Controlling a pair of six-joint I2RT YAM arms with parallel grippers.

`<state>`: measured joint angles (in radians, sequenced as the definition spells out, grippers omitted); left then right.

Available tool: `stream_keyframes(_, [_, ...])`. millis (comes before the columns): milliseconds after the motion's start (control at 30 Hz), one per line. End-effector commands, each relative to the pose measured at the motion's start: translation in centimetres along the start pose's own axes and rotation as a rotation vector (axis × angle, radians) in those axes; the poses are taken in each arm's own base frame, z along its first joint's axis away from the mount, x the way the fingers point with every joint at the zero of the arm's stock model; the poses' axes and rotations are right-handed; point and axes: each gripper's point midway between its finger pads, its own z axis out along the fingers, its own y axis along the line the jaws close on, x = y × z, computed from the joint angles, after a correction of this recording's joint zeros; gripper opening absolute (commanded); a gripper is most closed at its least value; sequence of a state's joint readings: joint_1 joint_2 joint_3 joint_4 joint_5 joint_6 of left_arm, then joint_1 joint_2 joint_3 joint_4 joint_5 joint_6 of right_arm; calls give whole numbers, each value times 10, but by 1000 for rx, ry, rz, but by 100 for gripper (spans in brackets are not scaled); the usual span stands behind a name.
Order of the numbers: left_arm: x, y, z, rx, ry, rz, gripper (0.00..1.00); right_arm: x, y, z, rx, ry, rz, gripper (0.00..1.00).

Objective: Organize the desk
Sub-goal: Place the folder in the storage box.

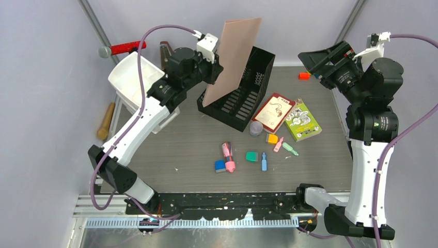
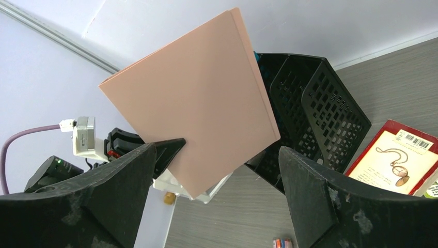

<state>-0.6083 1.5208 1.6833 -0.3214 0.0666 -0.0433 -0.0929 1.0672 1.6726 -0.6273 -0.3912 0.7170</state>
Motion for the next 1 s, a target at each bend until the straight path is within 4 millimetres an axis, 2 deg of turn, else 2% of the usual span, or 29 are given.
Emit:
stream_keyframes(0, [-47,3,16,2,-162,48,0,-8,6,3,-37,-33,-3,95])
stream_keyframes(500, [-45,31,59,-88,-194,44,0,-2,-11,15,-24,-19,32,95])
stream_keyframes(567, [-36,31,66,-78,-185,44,1,0,-14,17,-23,-20,34,95])
stream_keyframes(733, [13,27,88,-43,-133,7,4,2,-20,17,-14,-26,36,95])
stream_keyframes(967, [65,21,101,-8,-68,-22,5,3,-22,15,-19,-29,47,95])
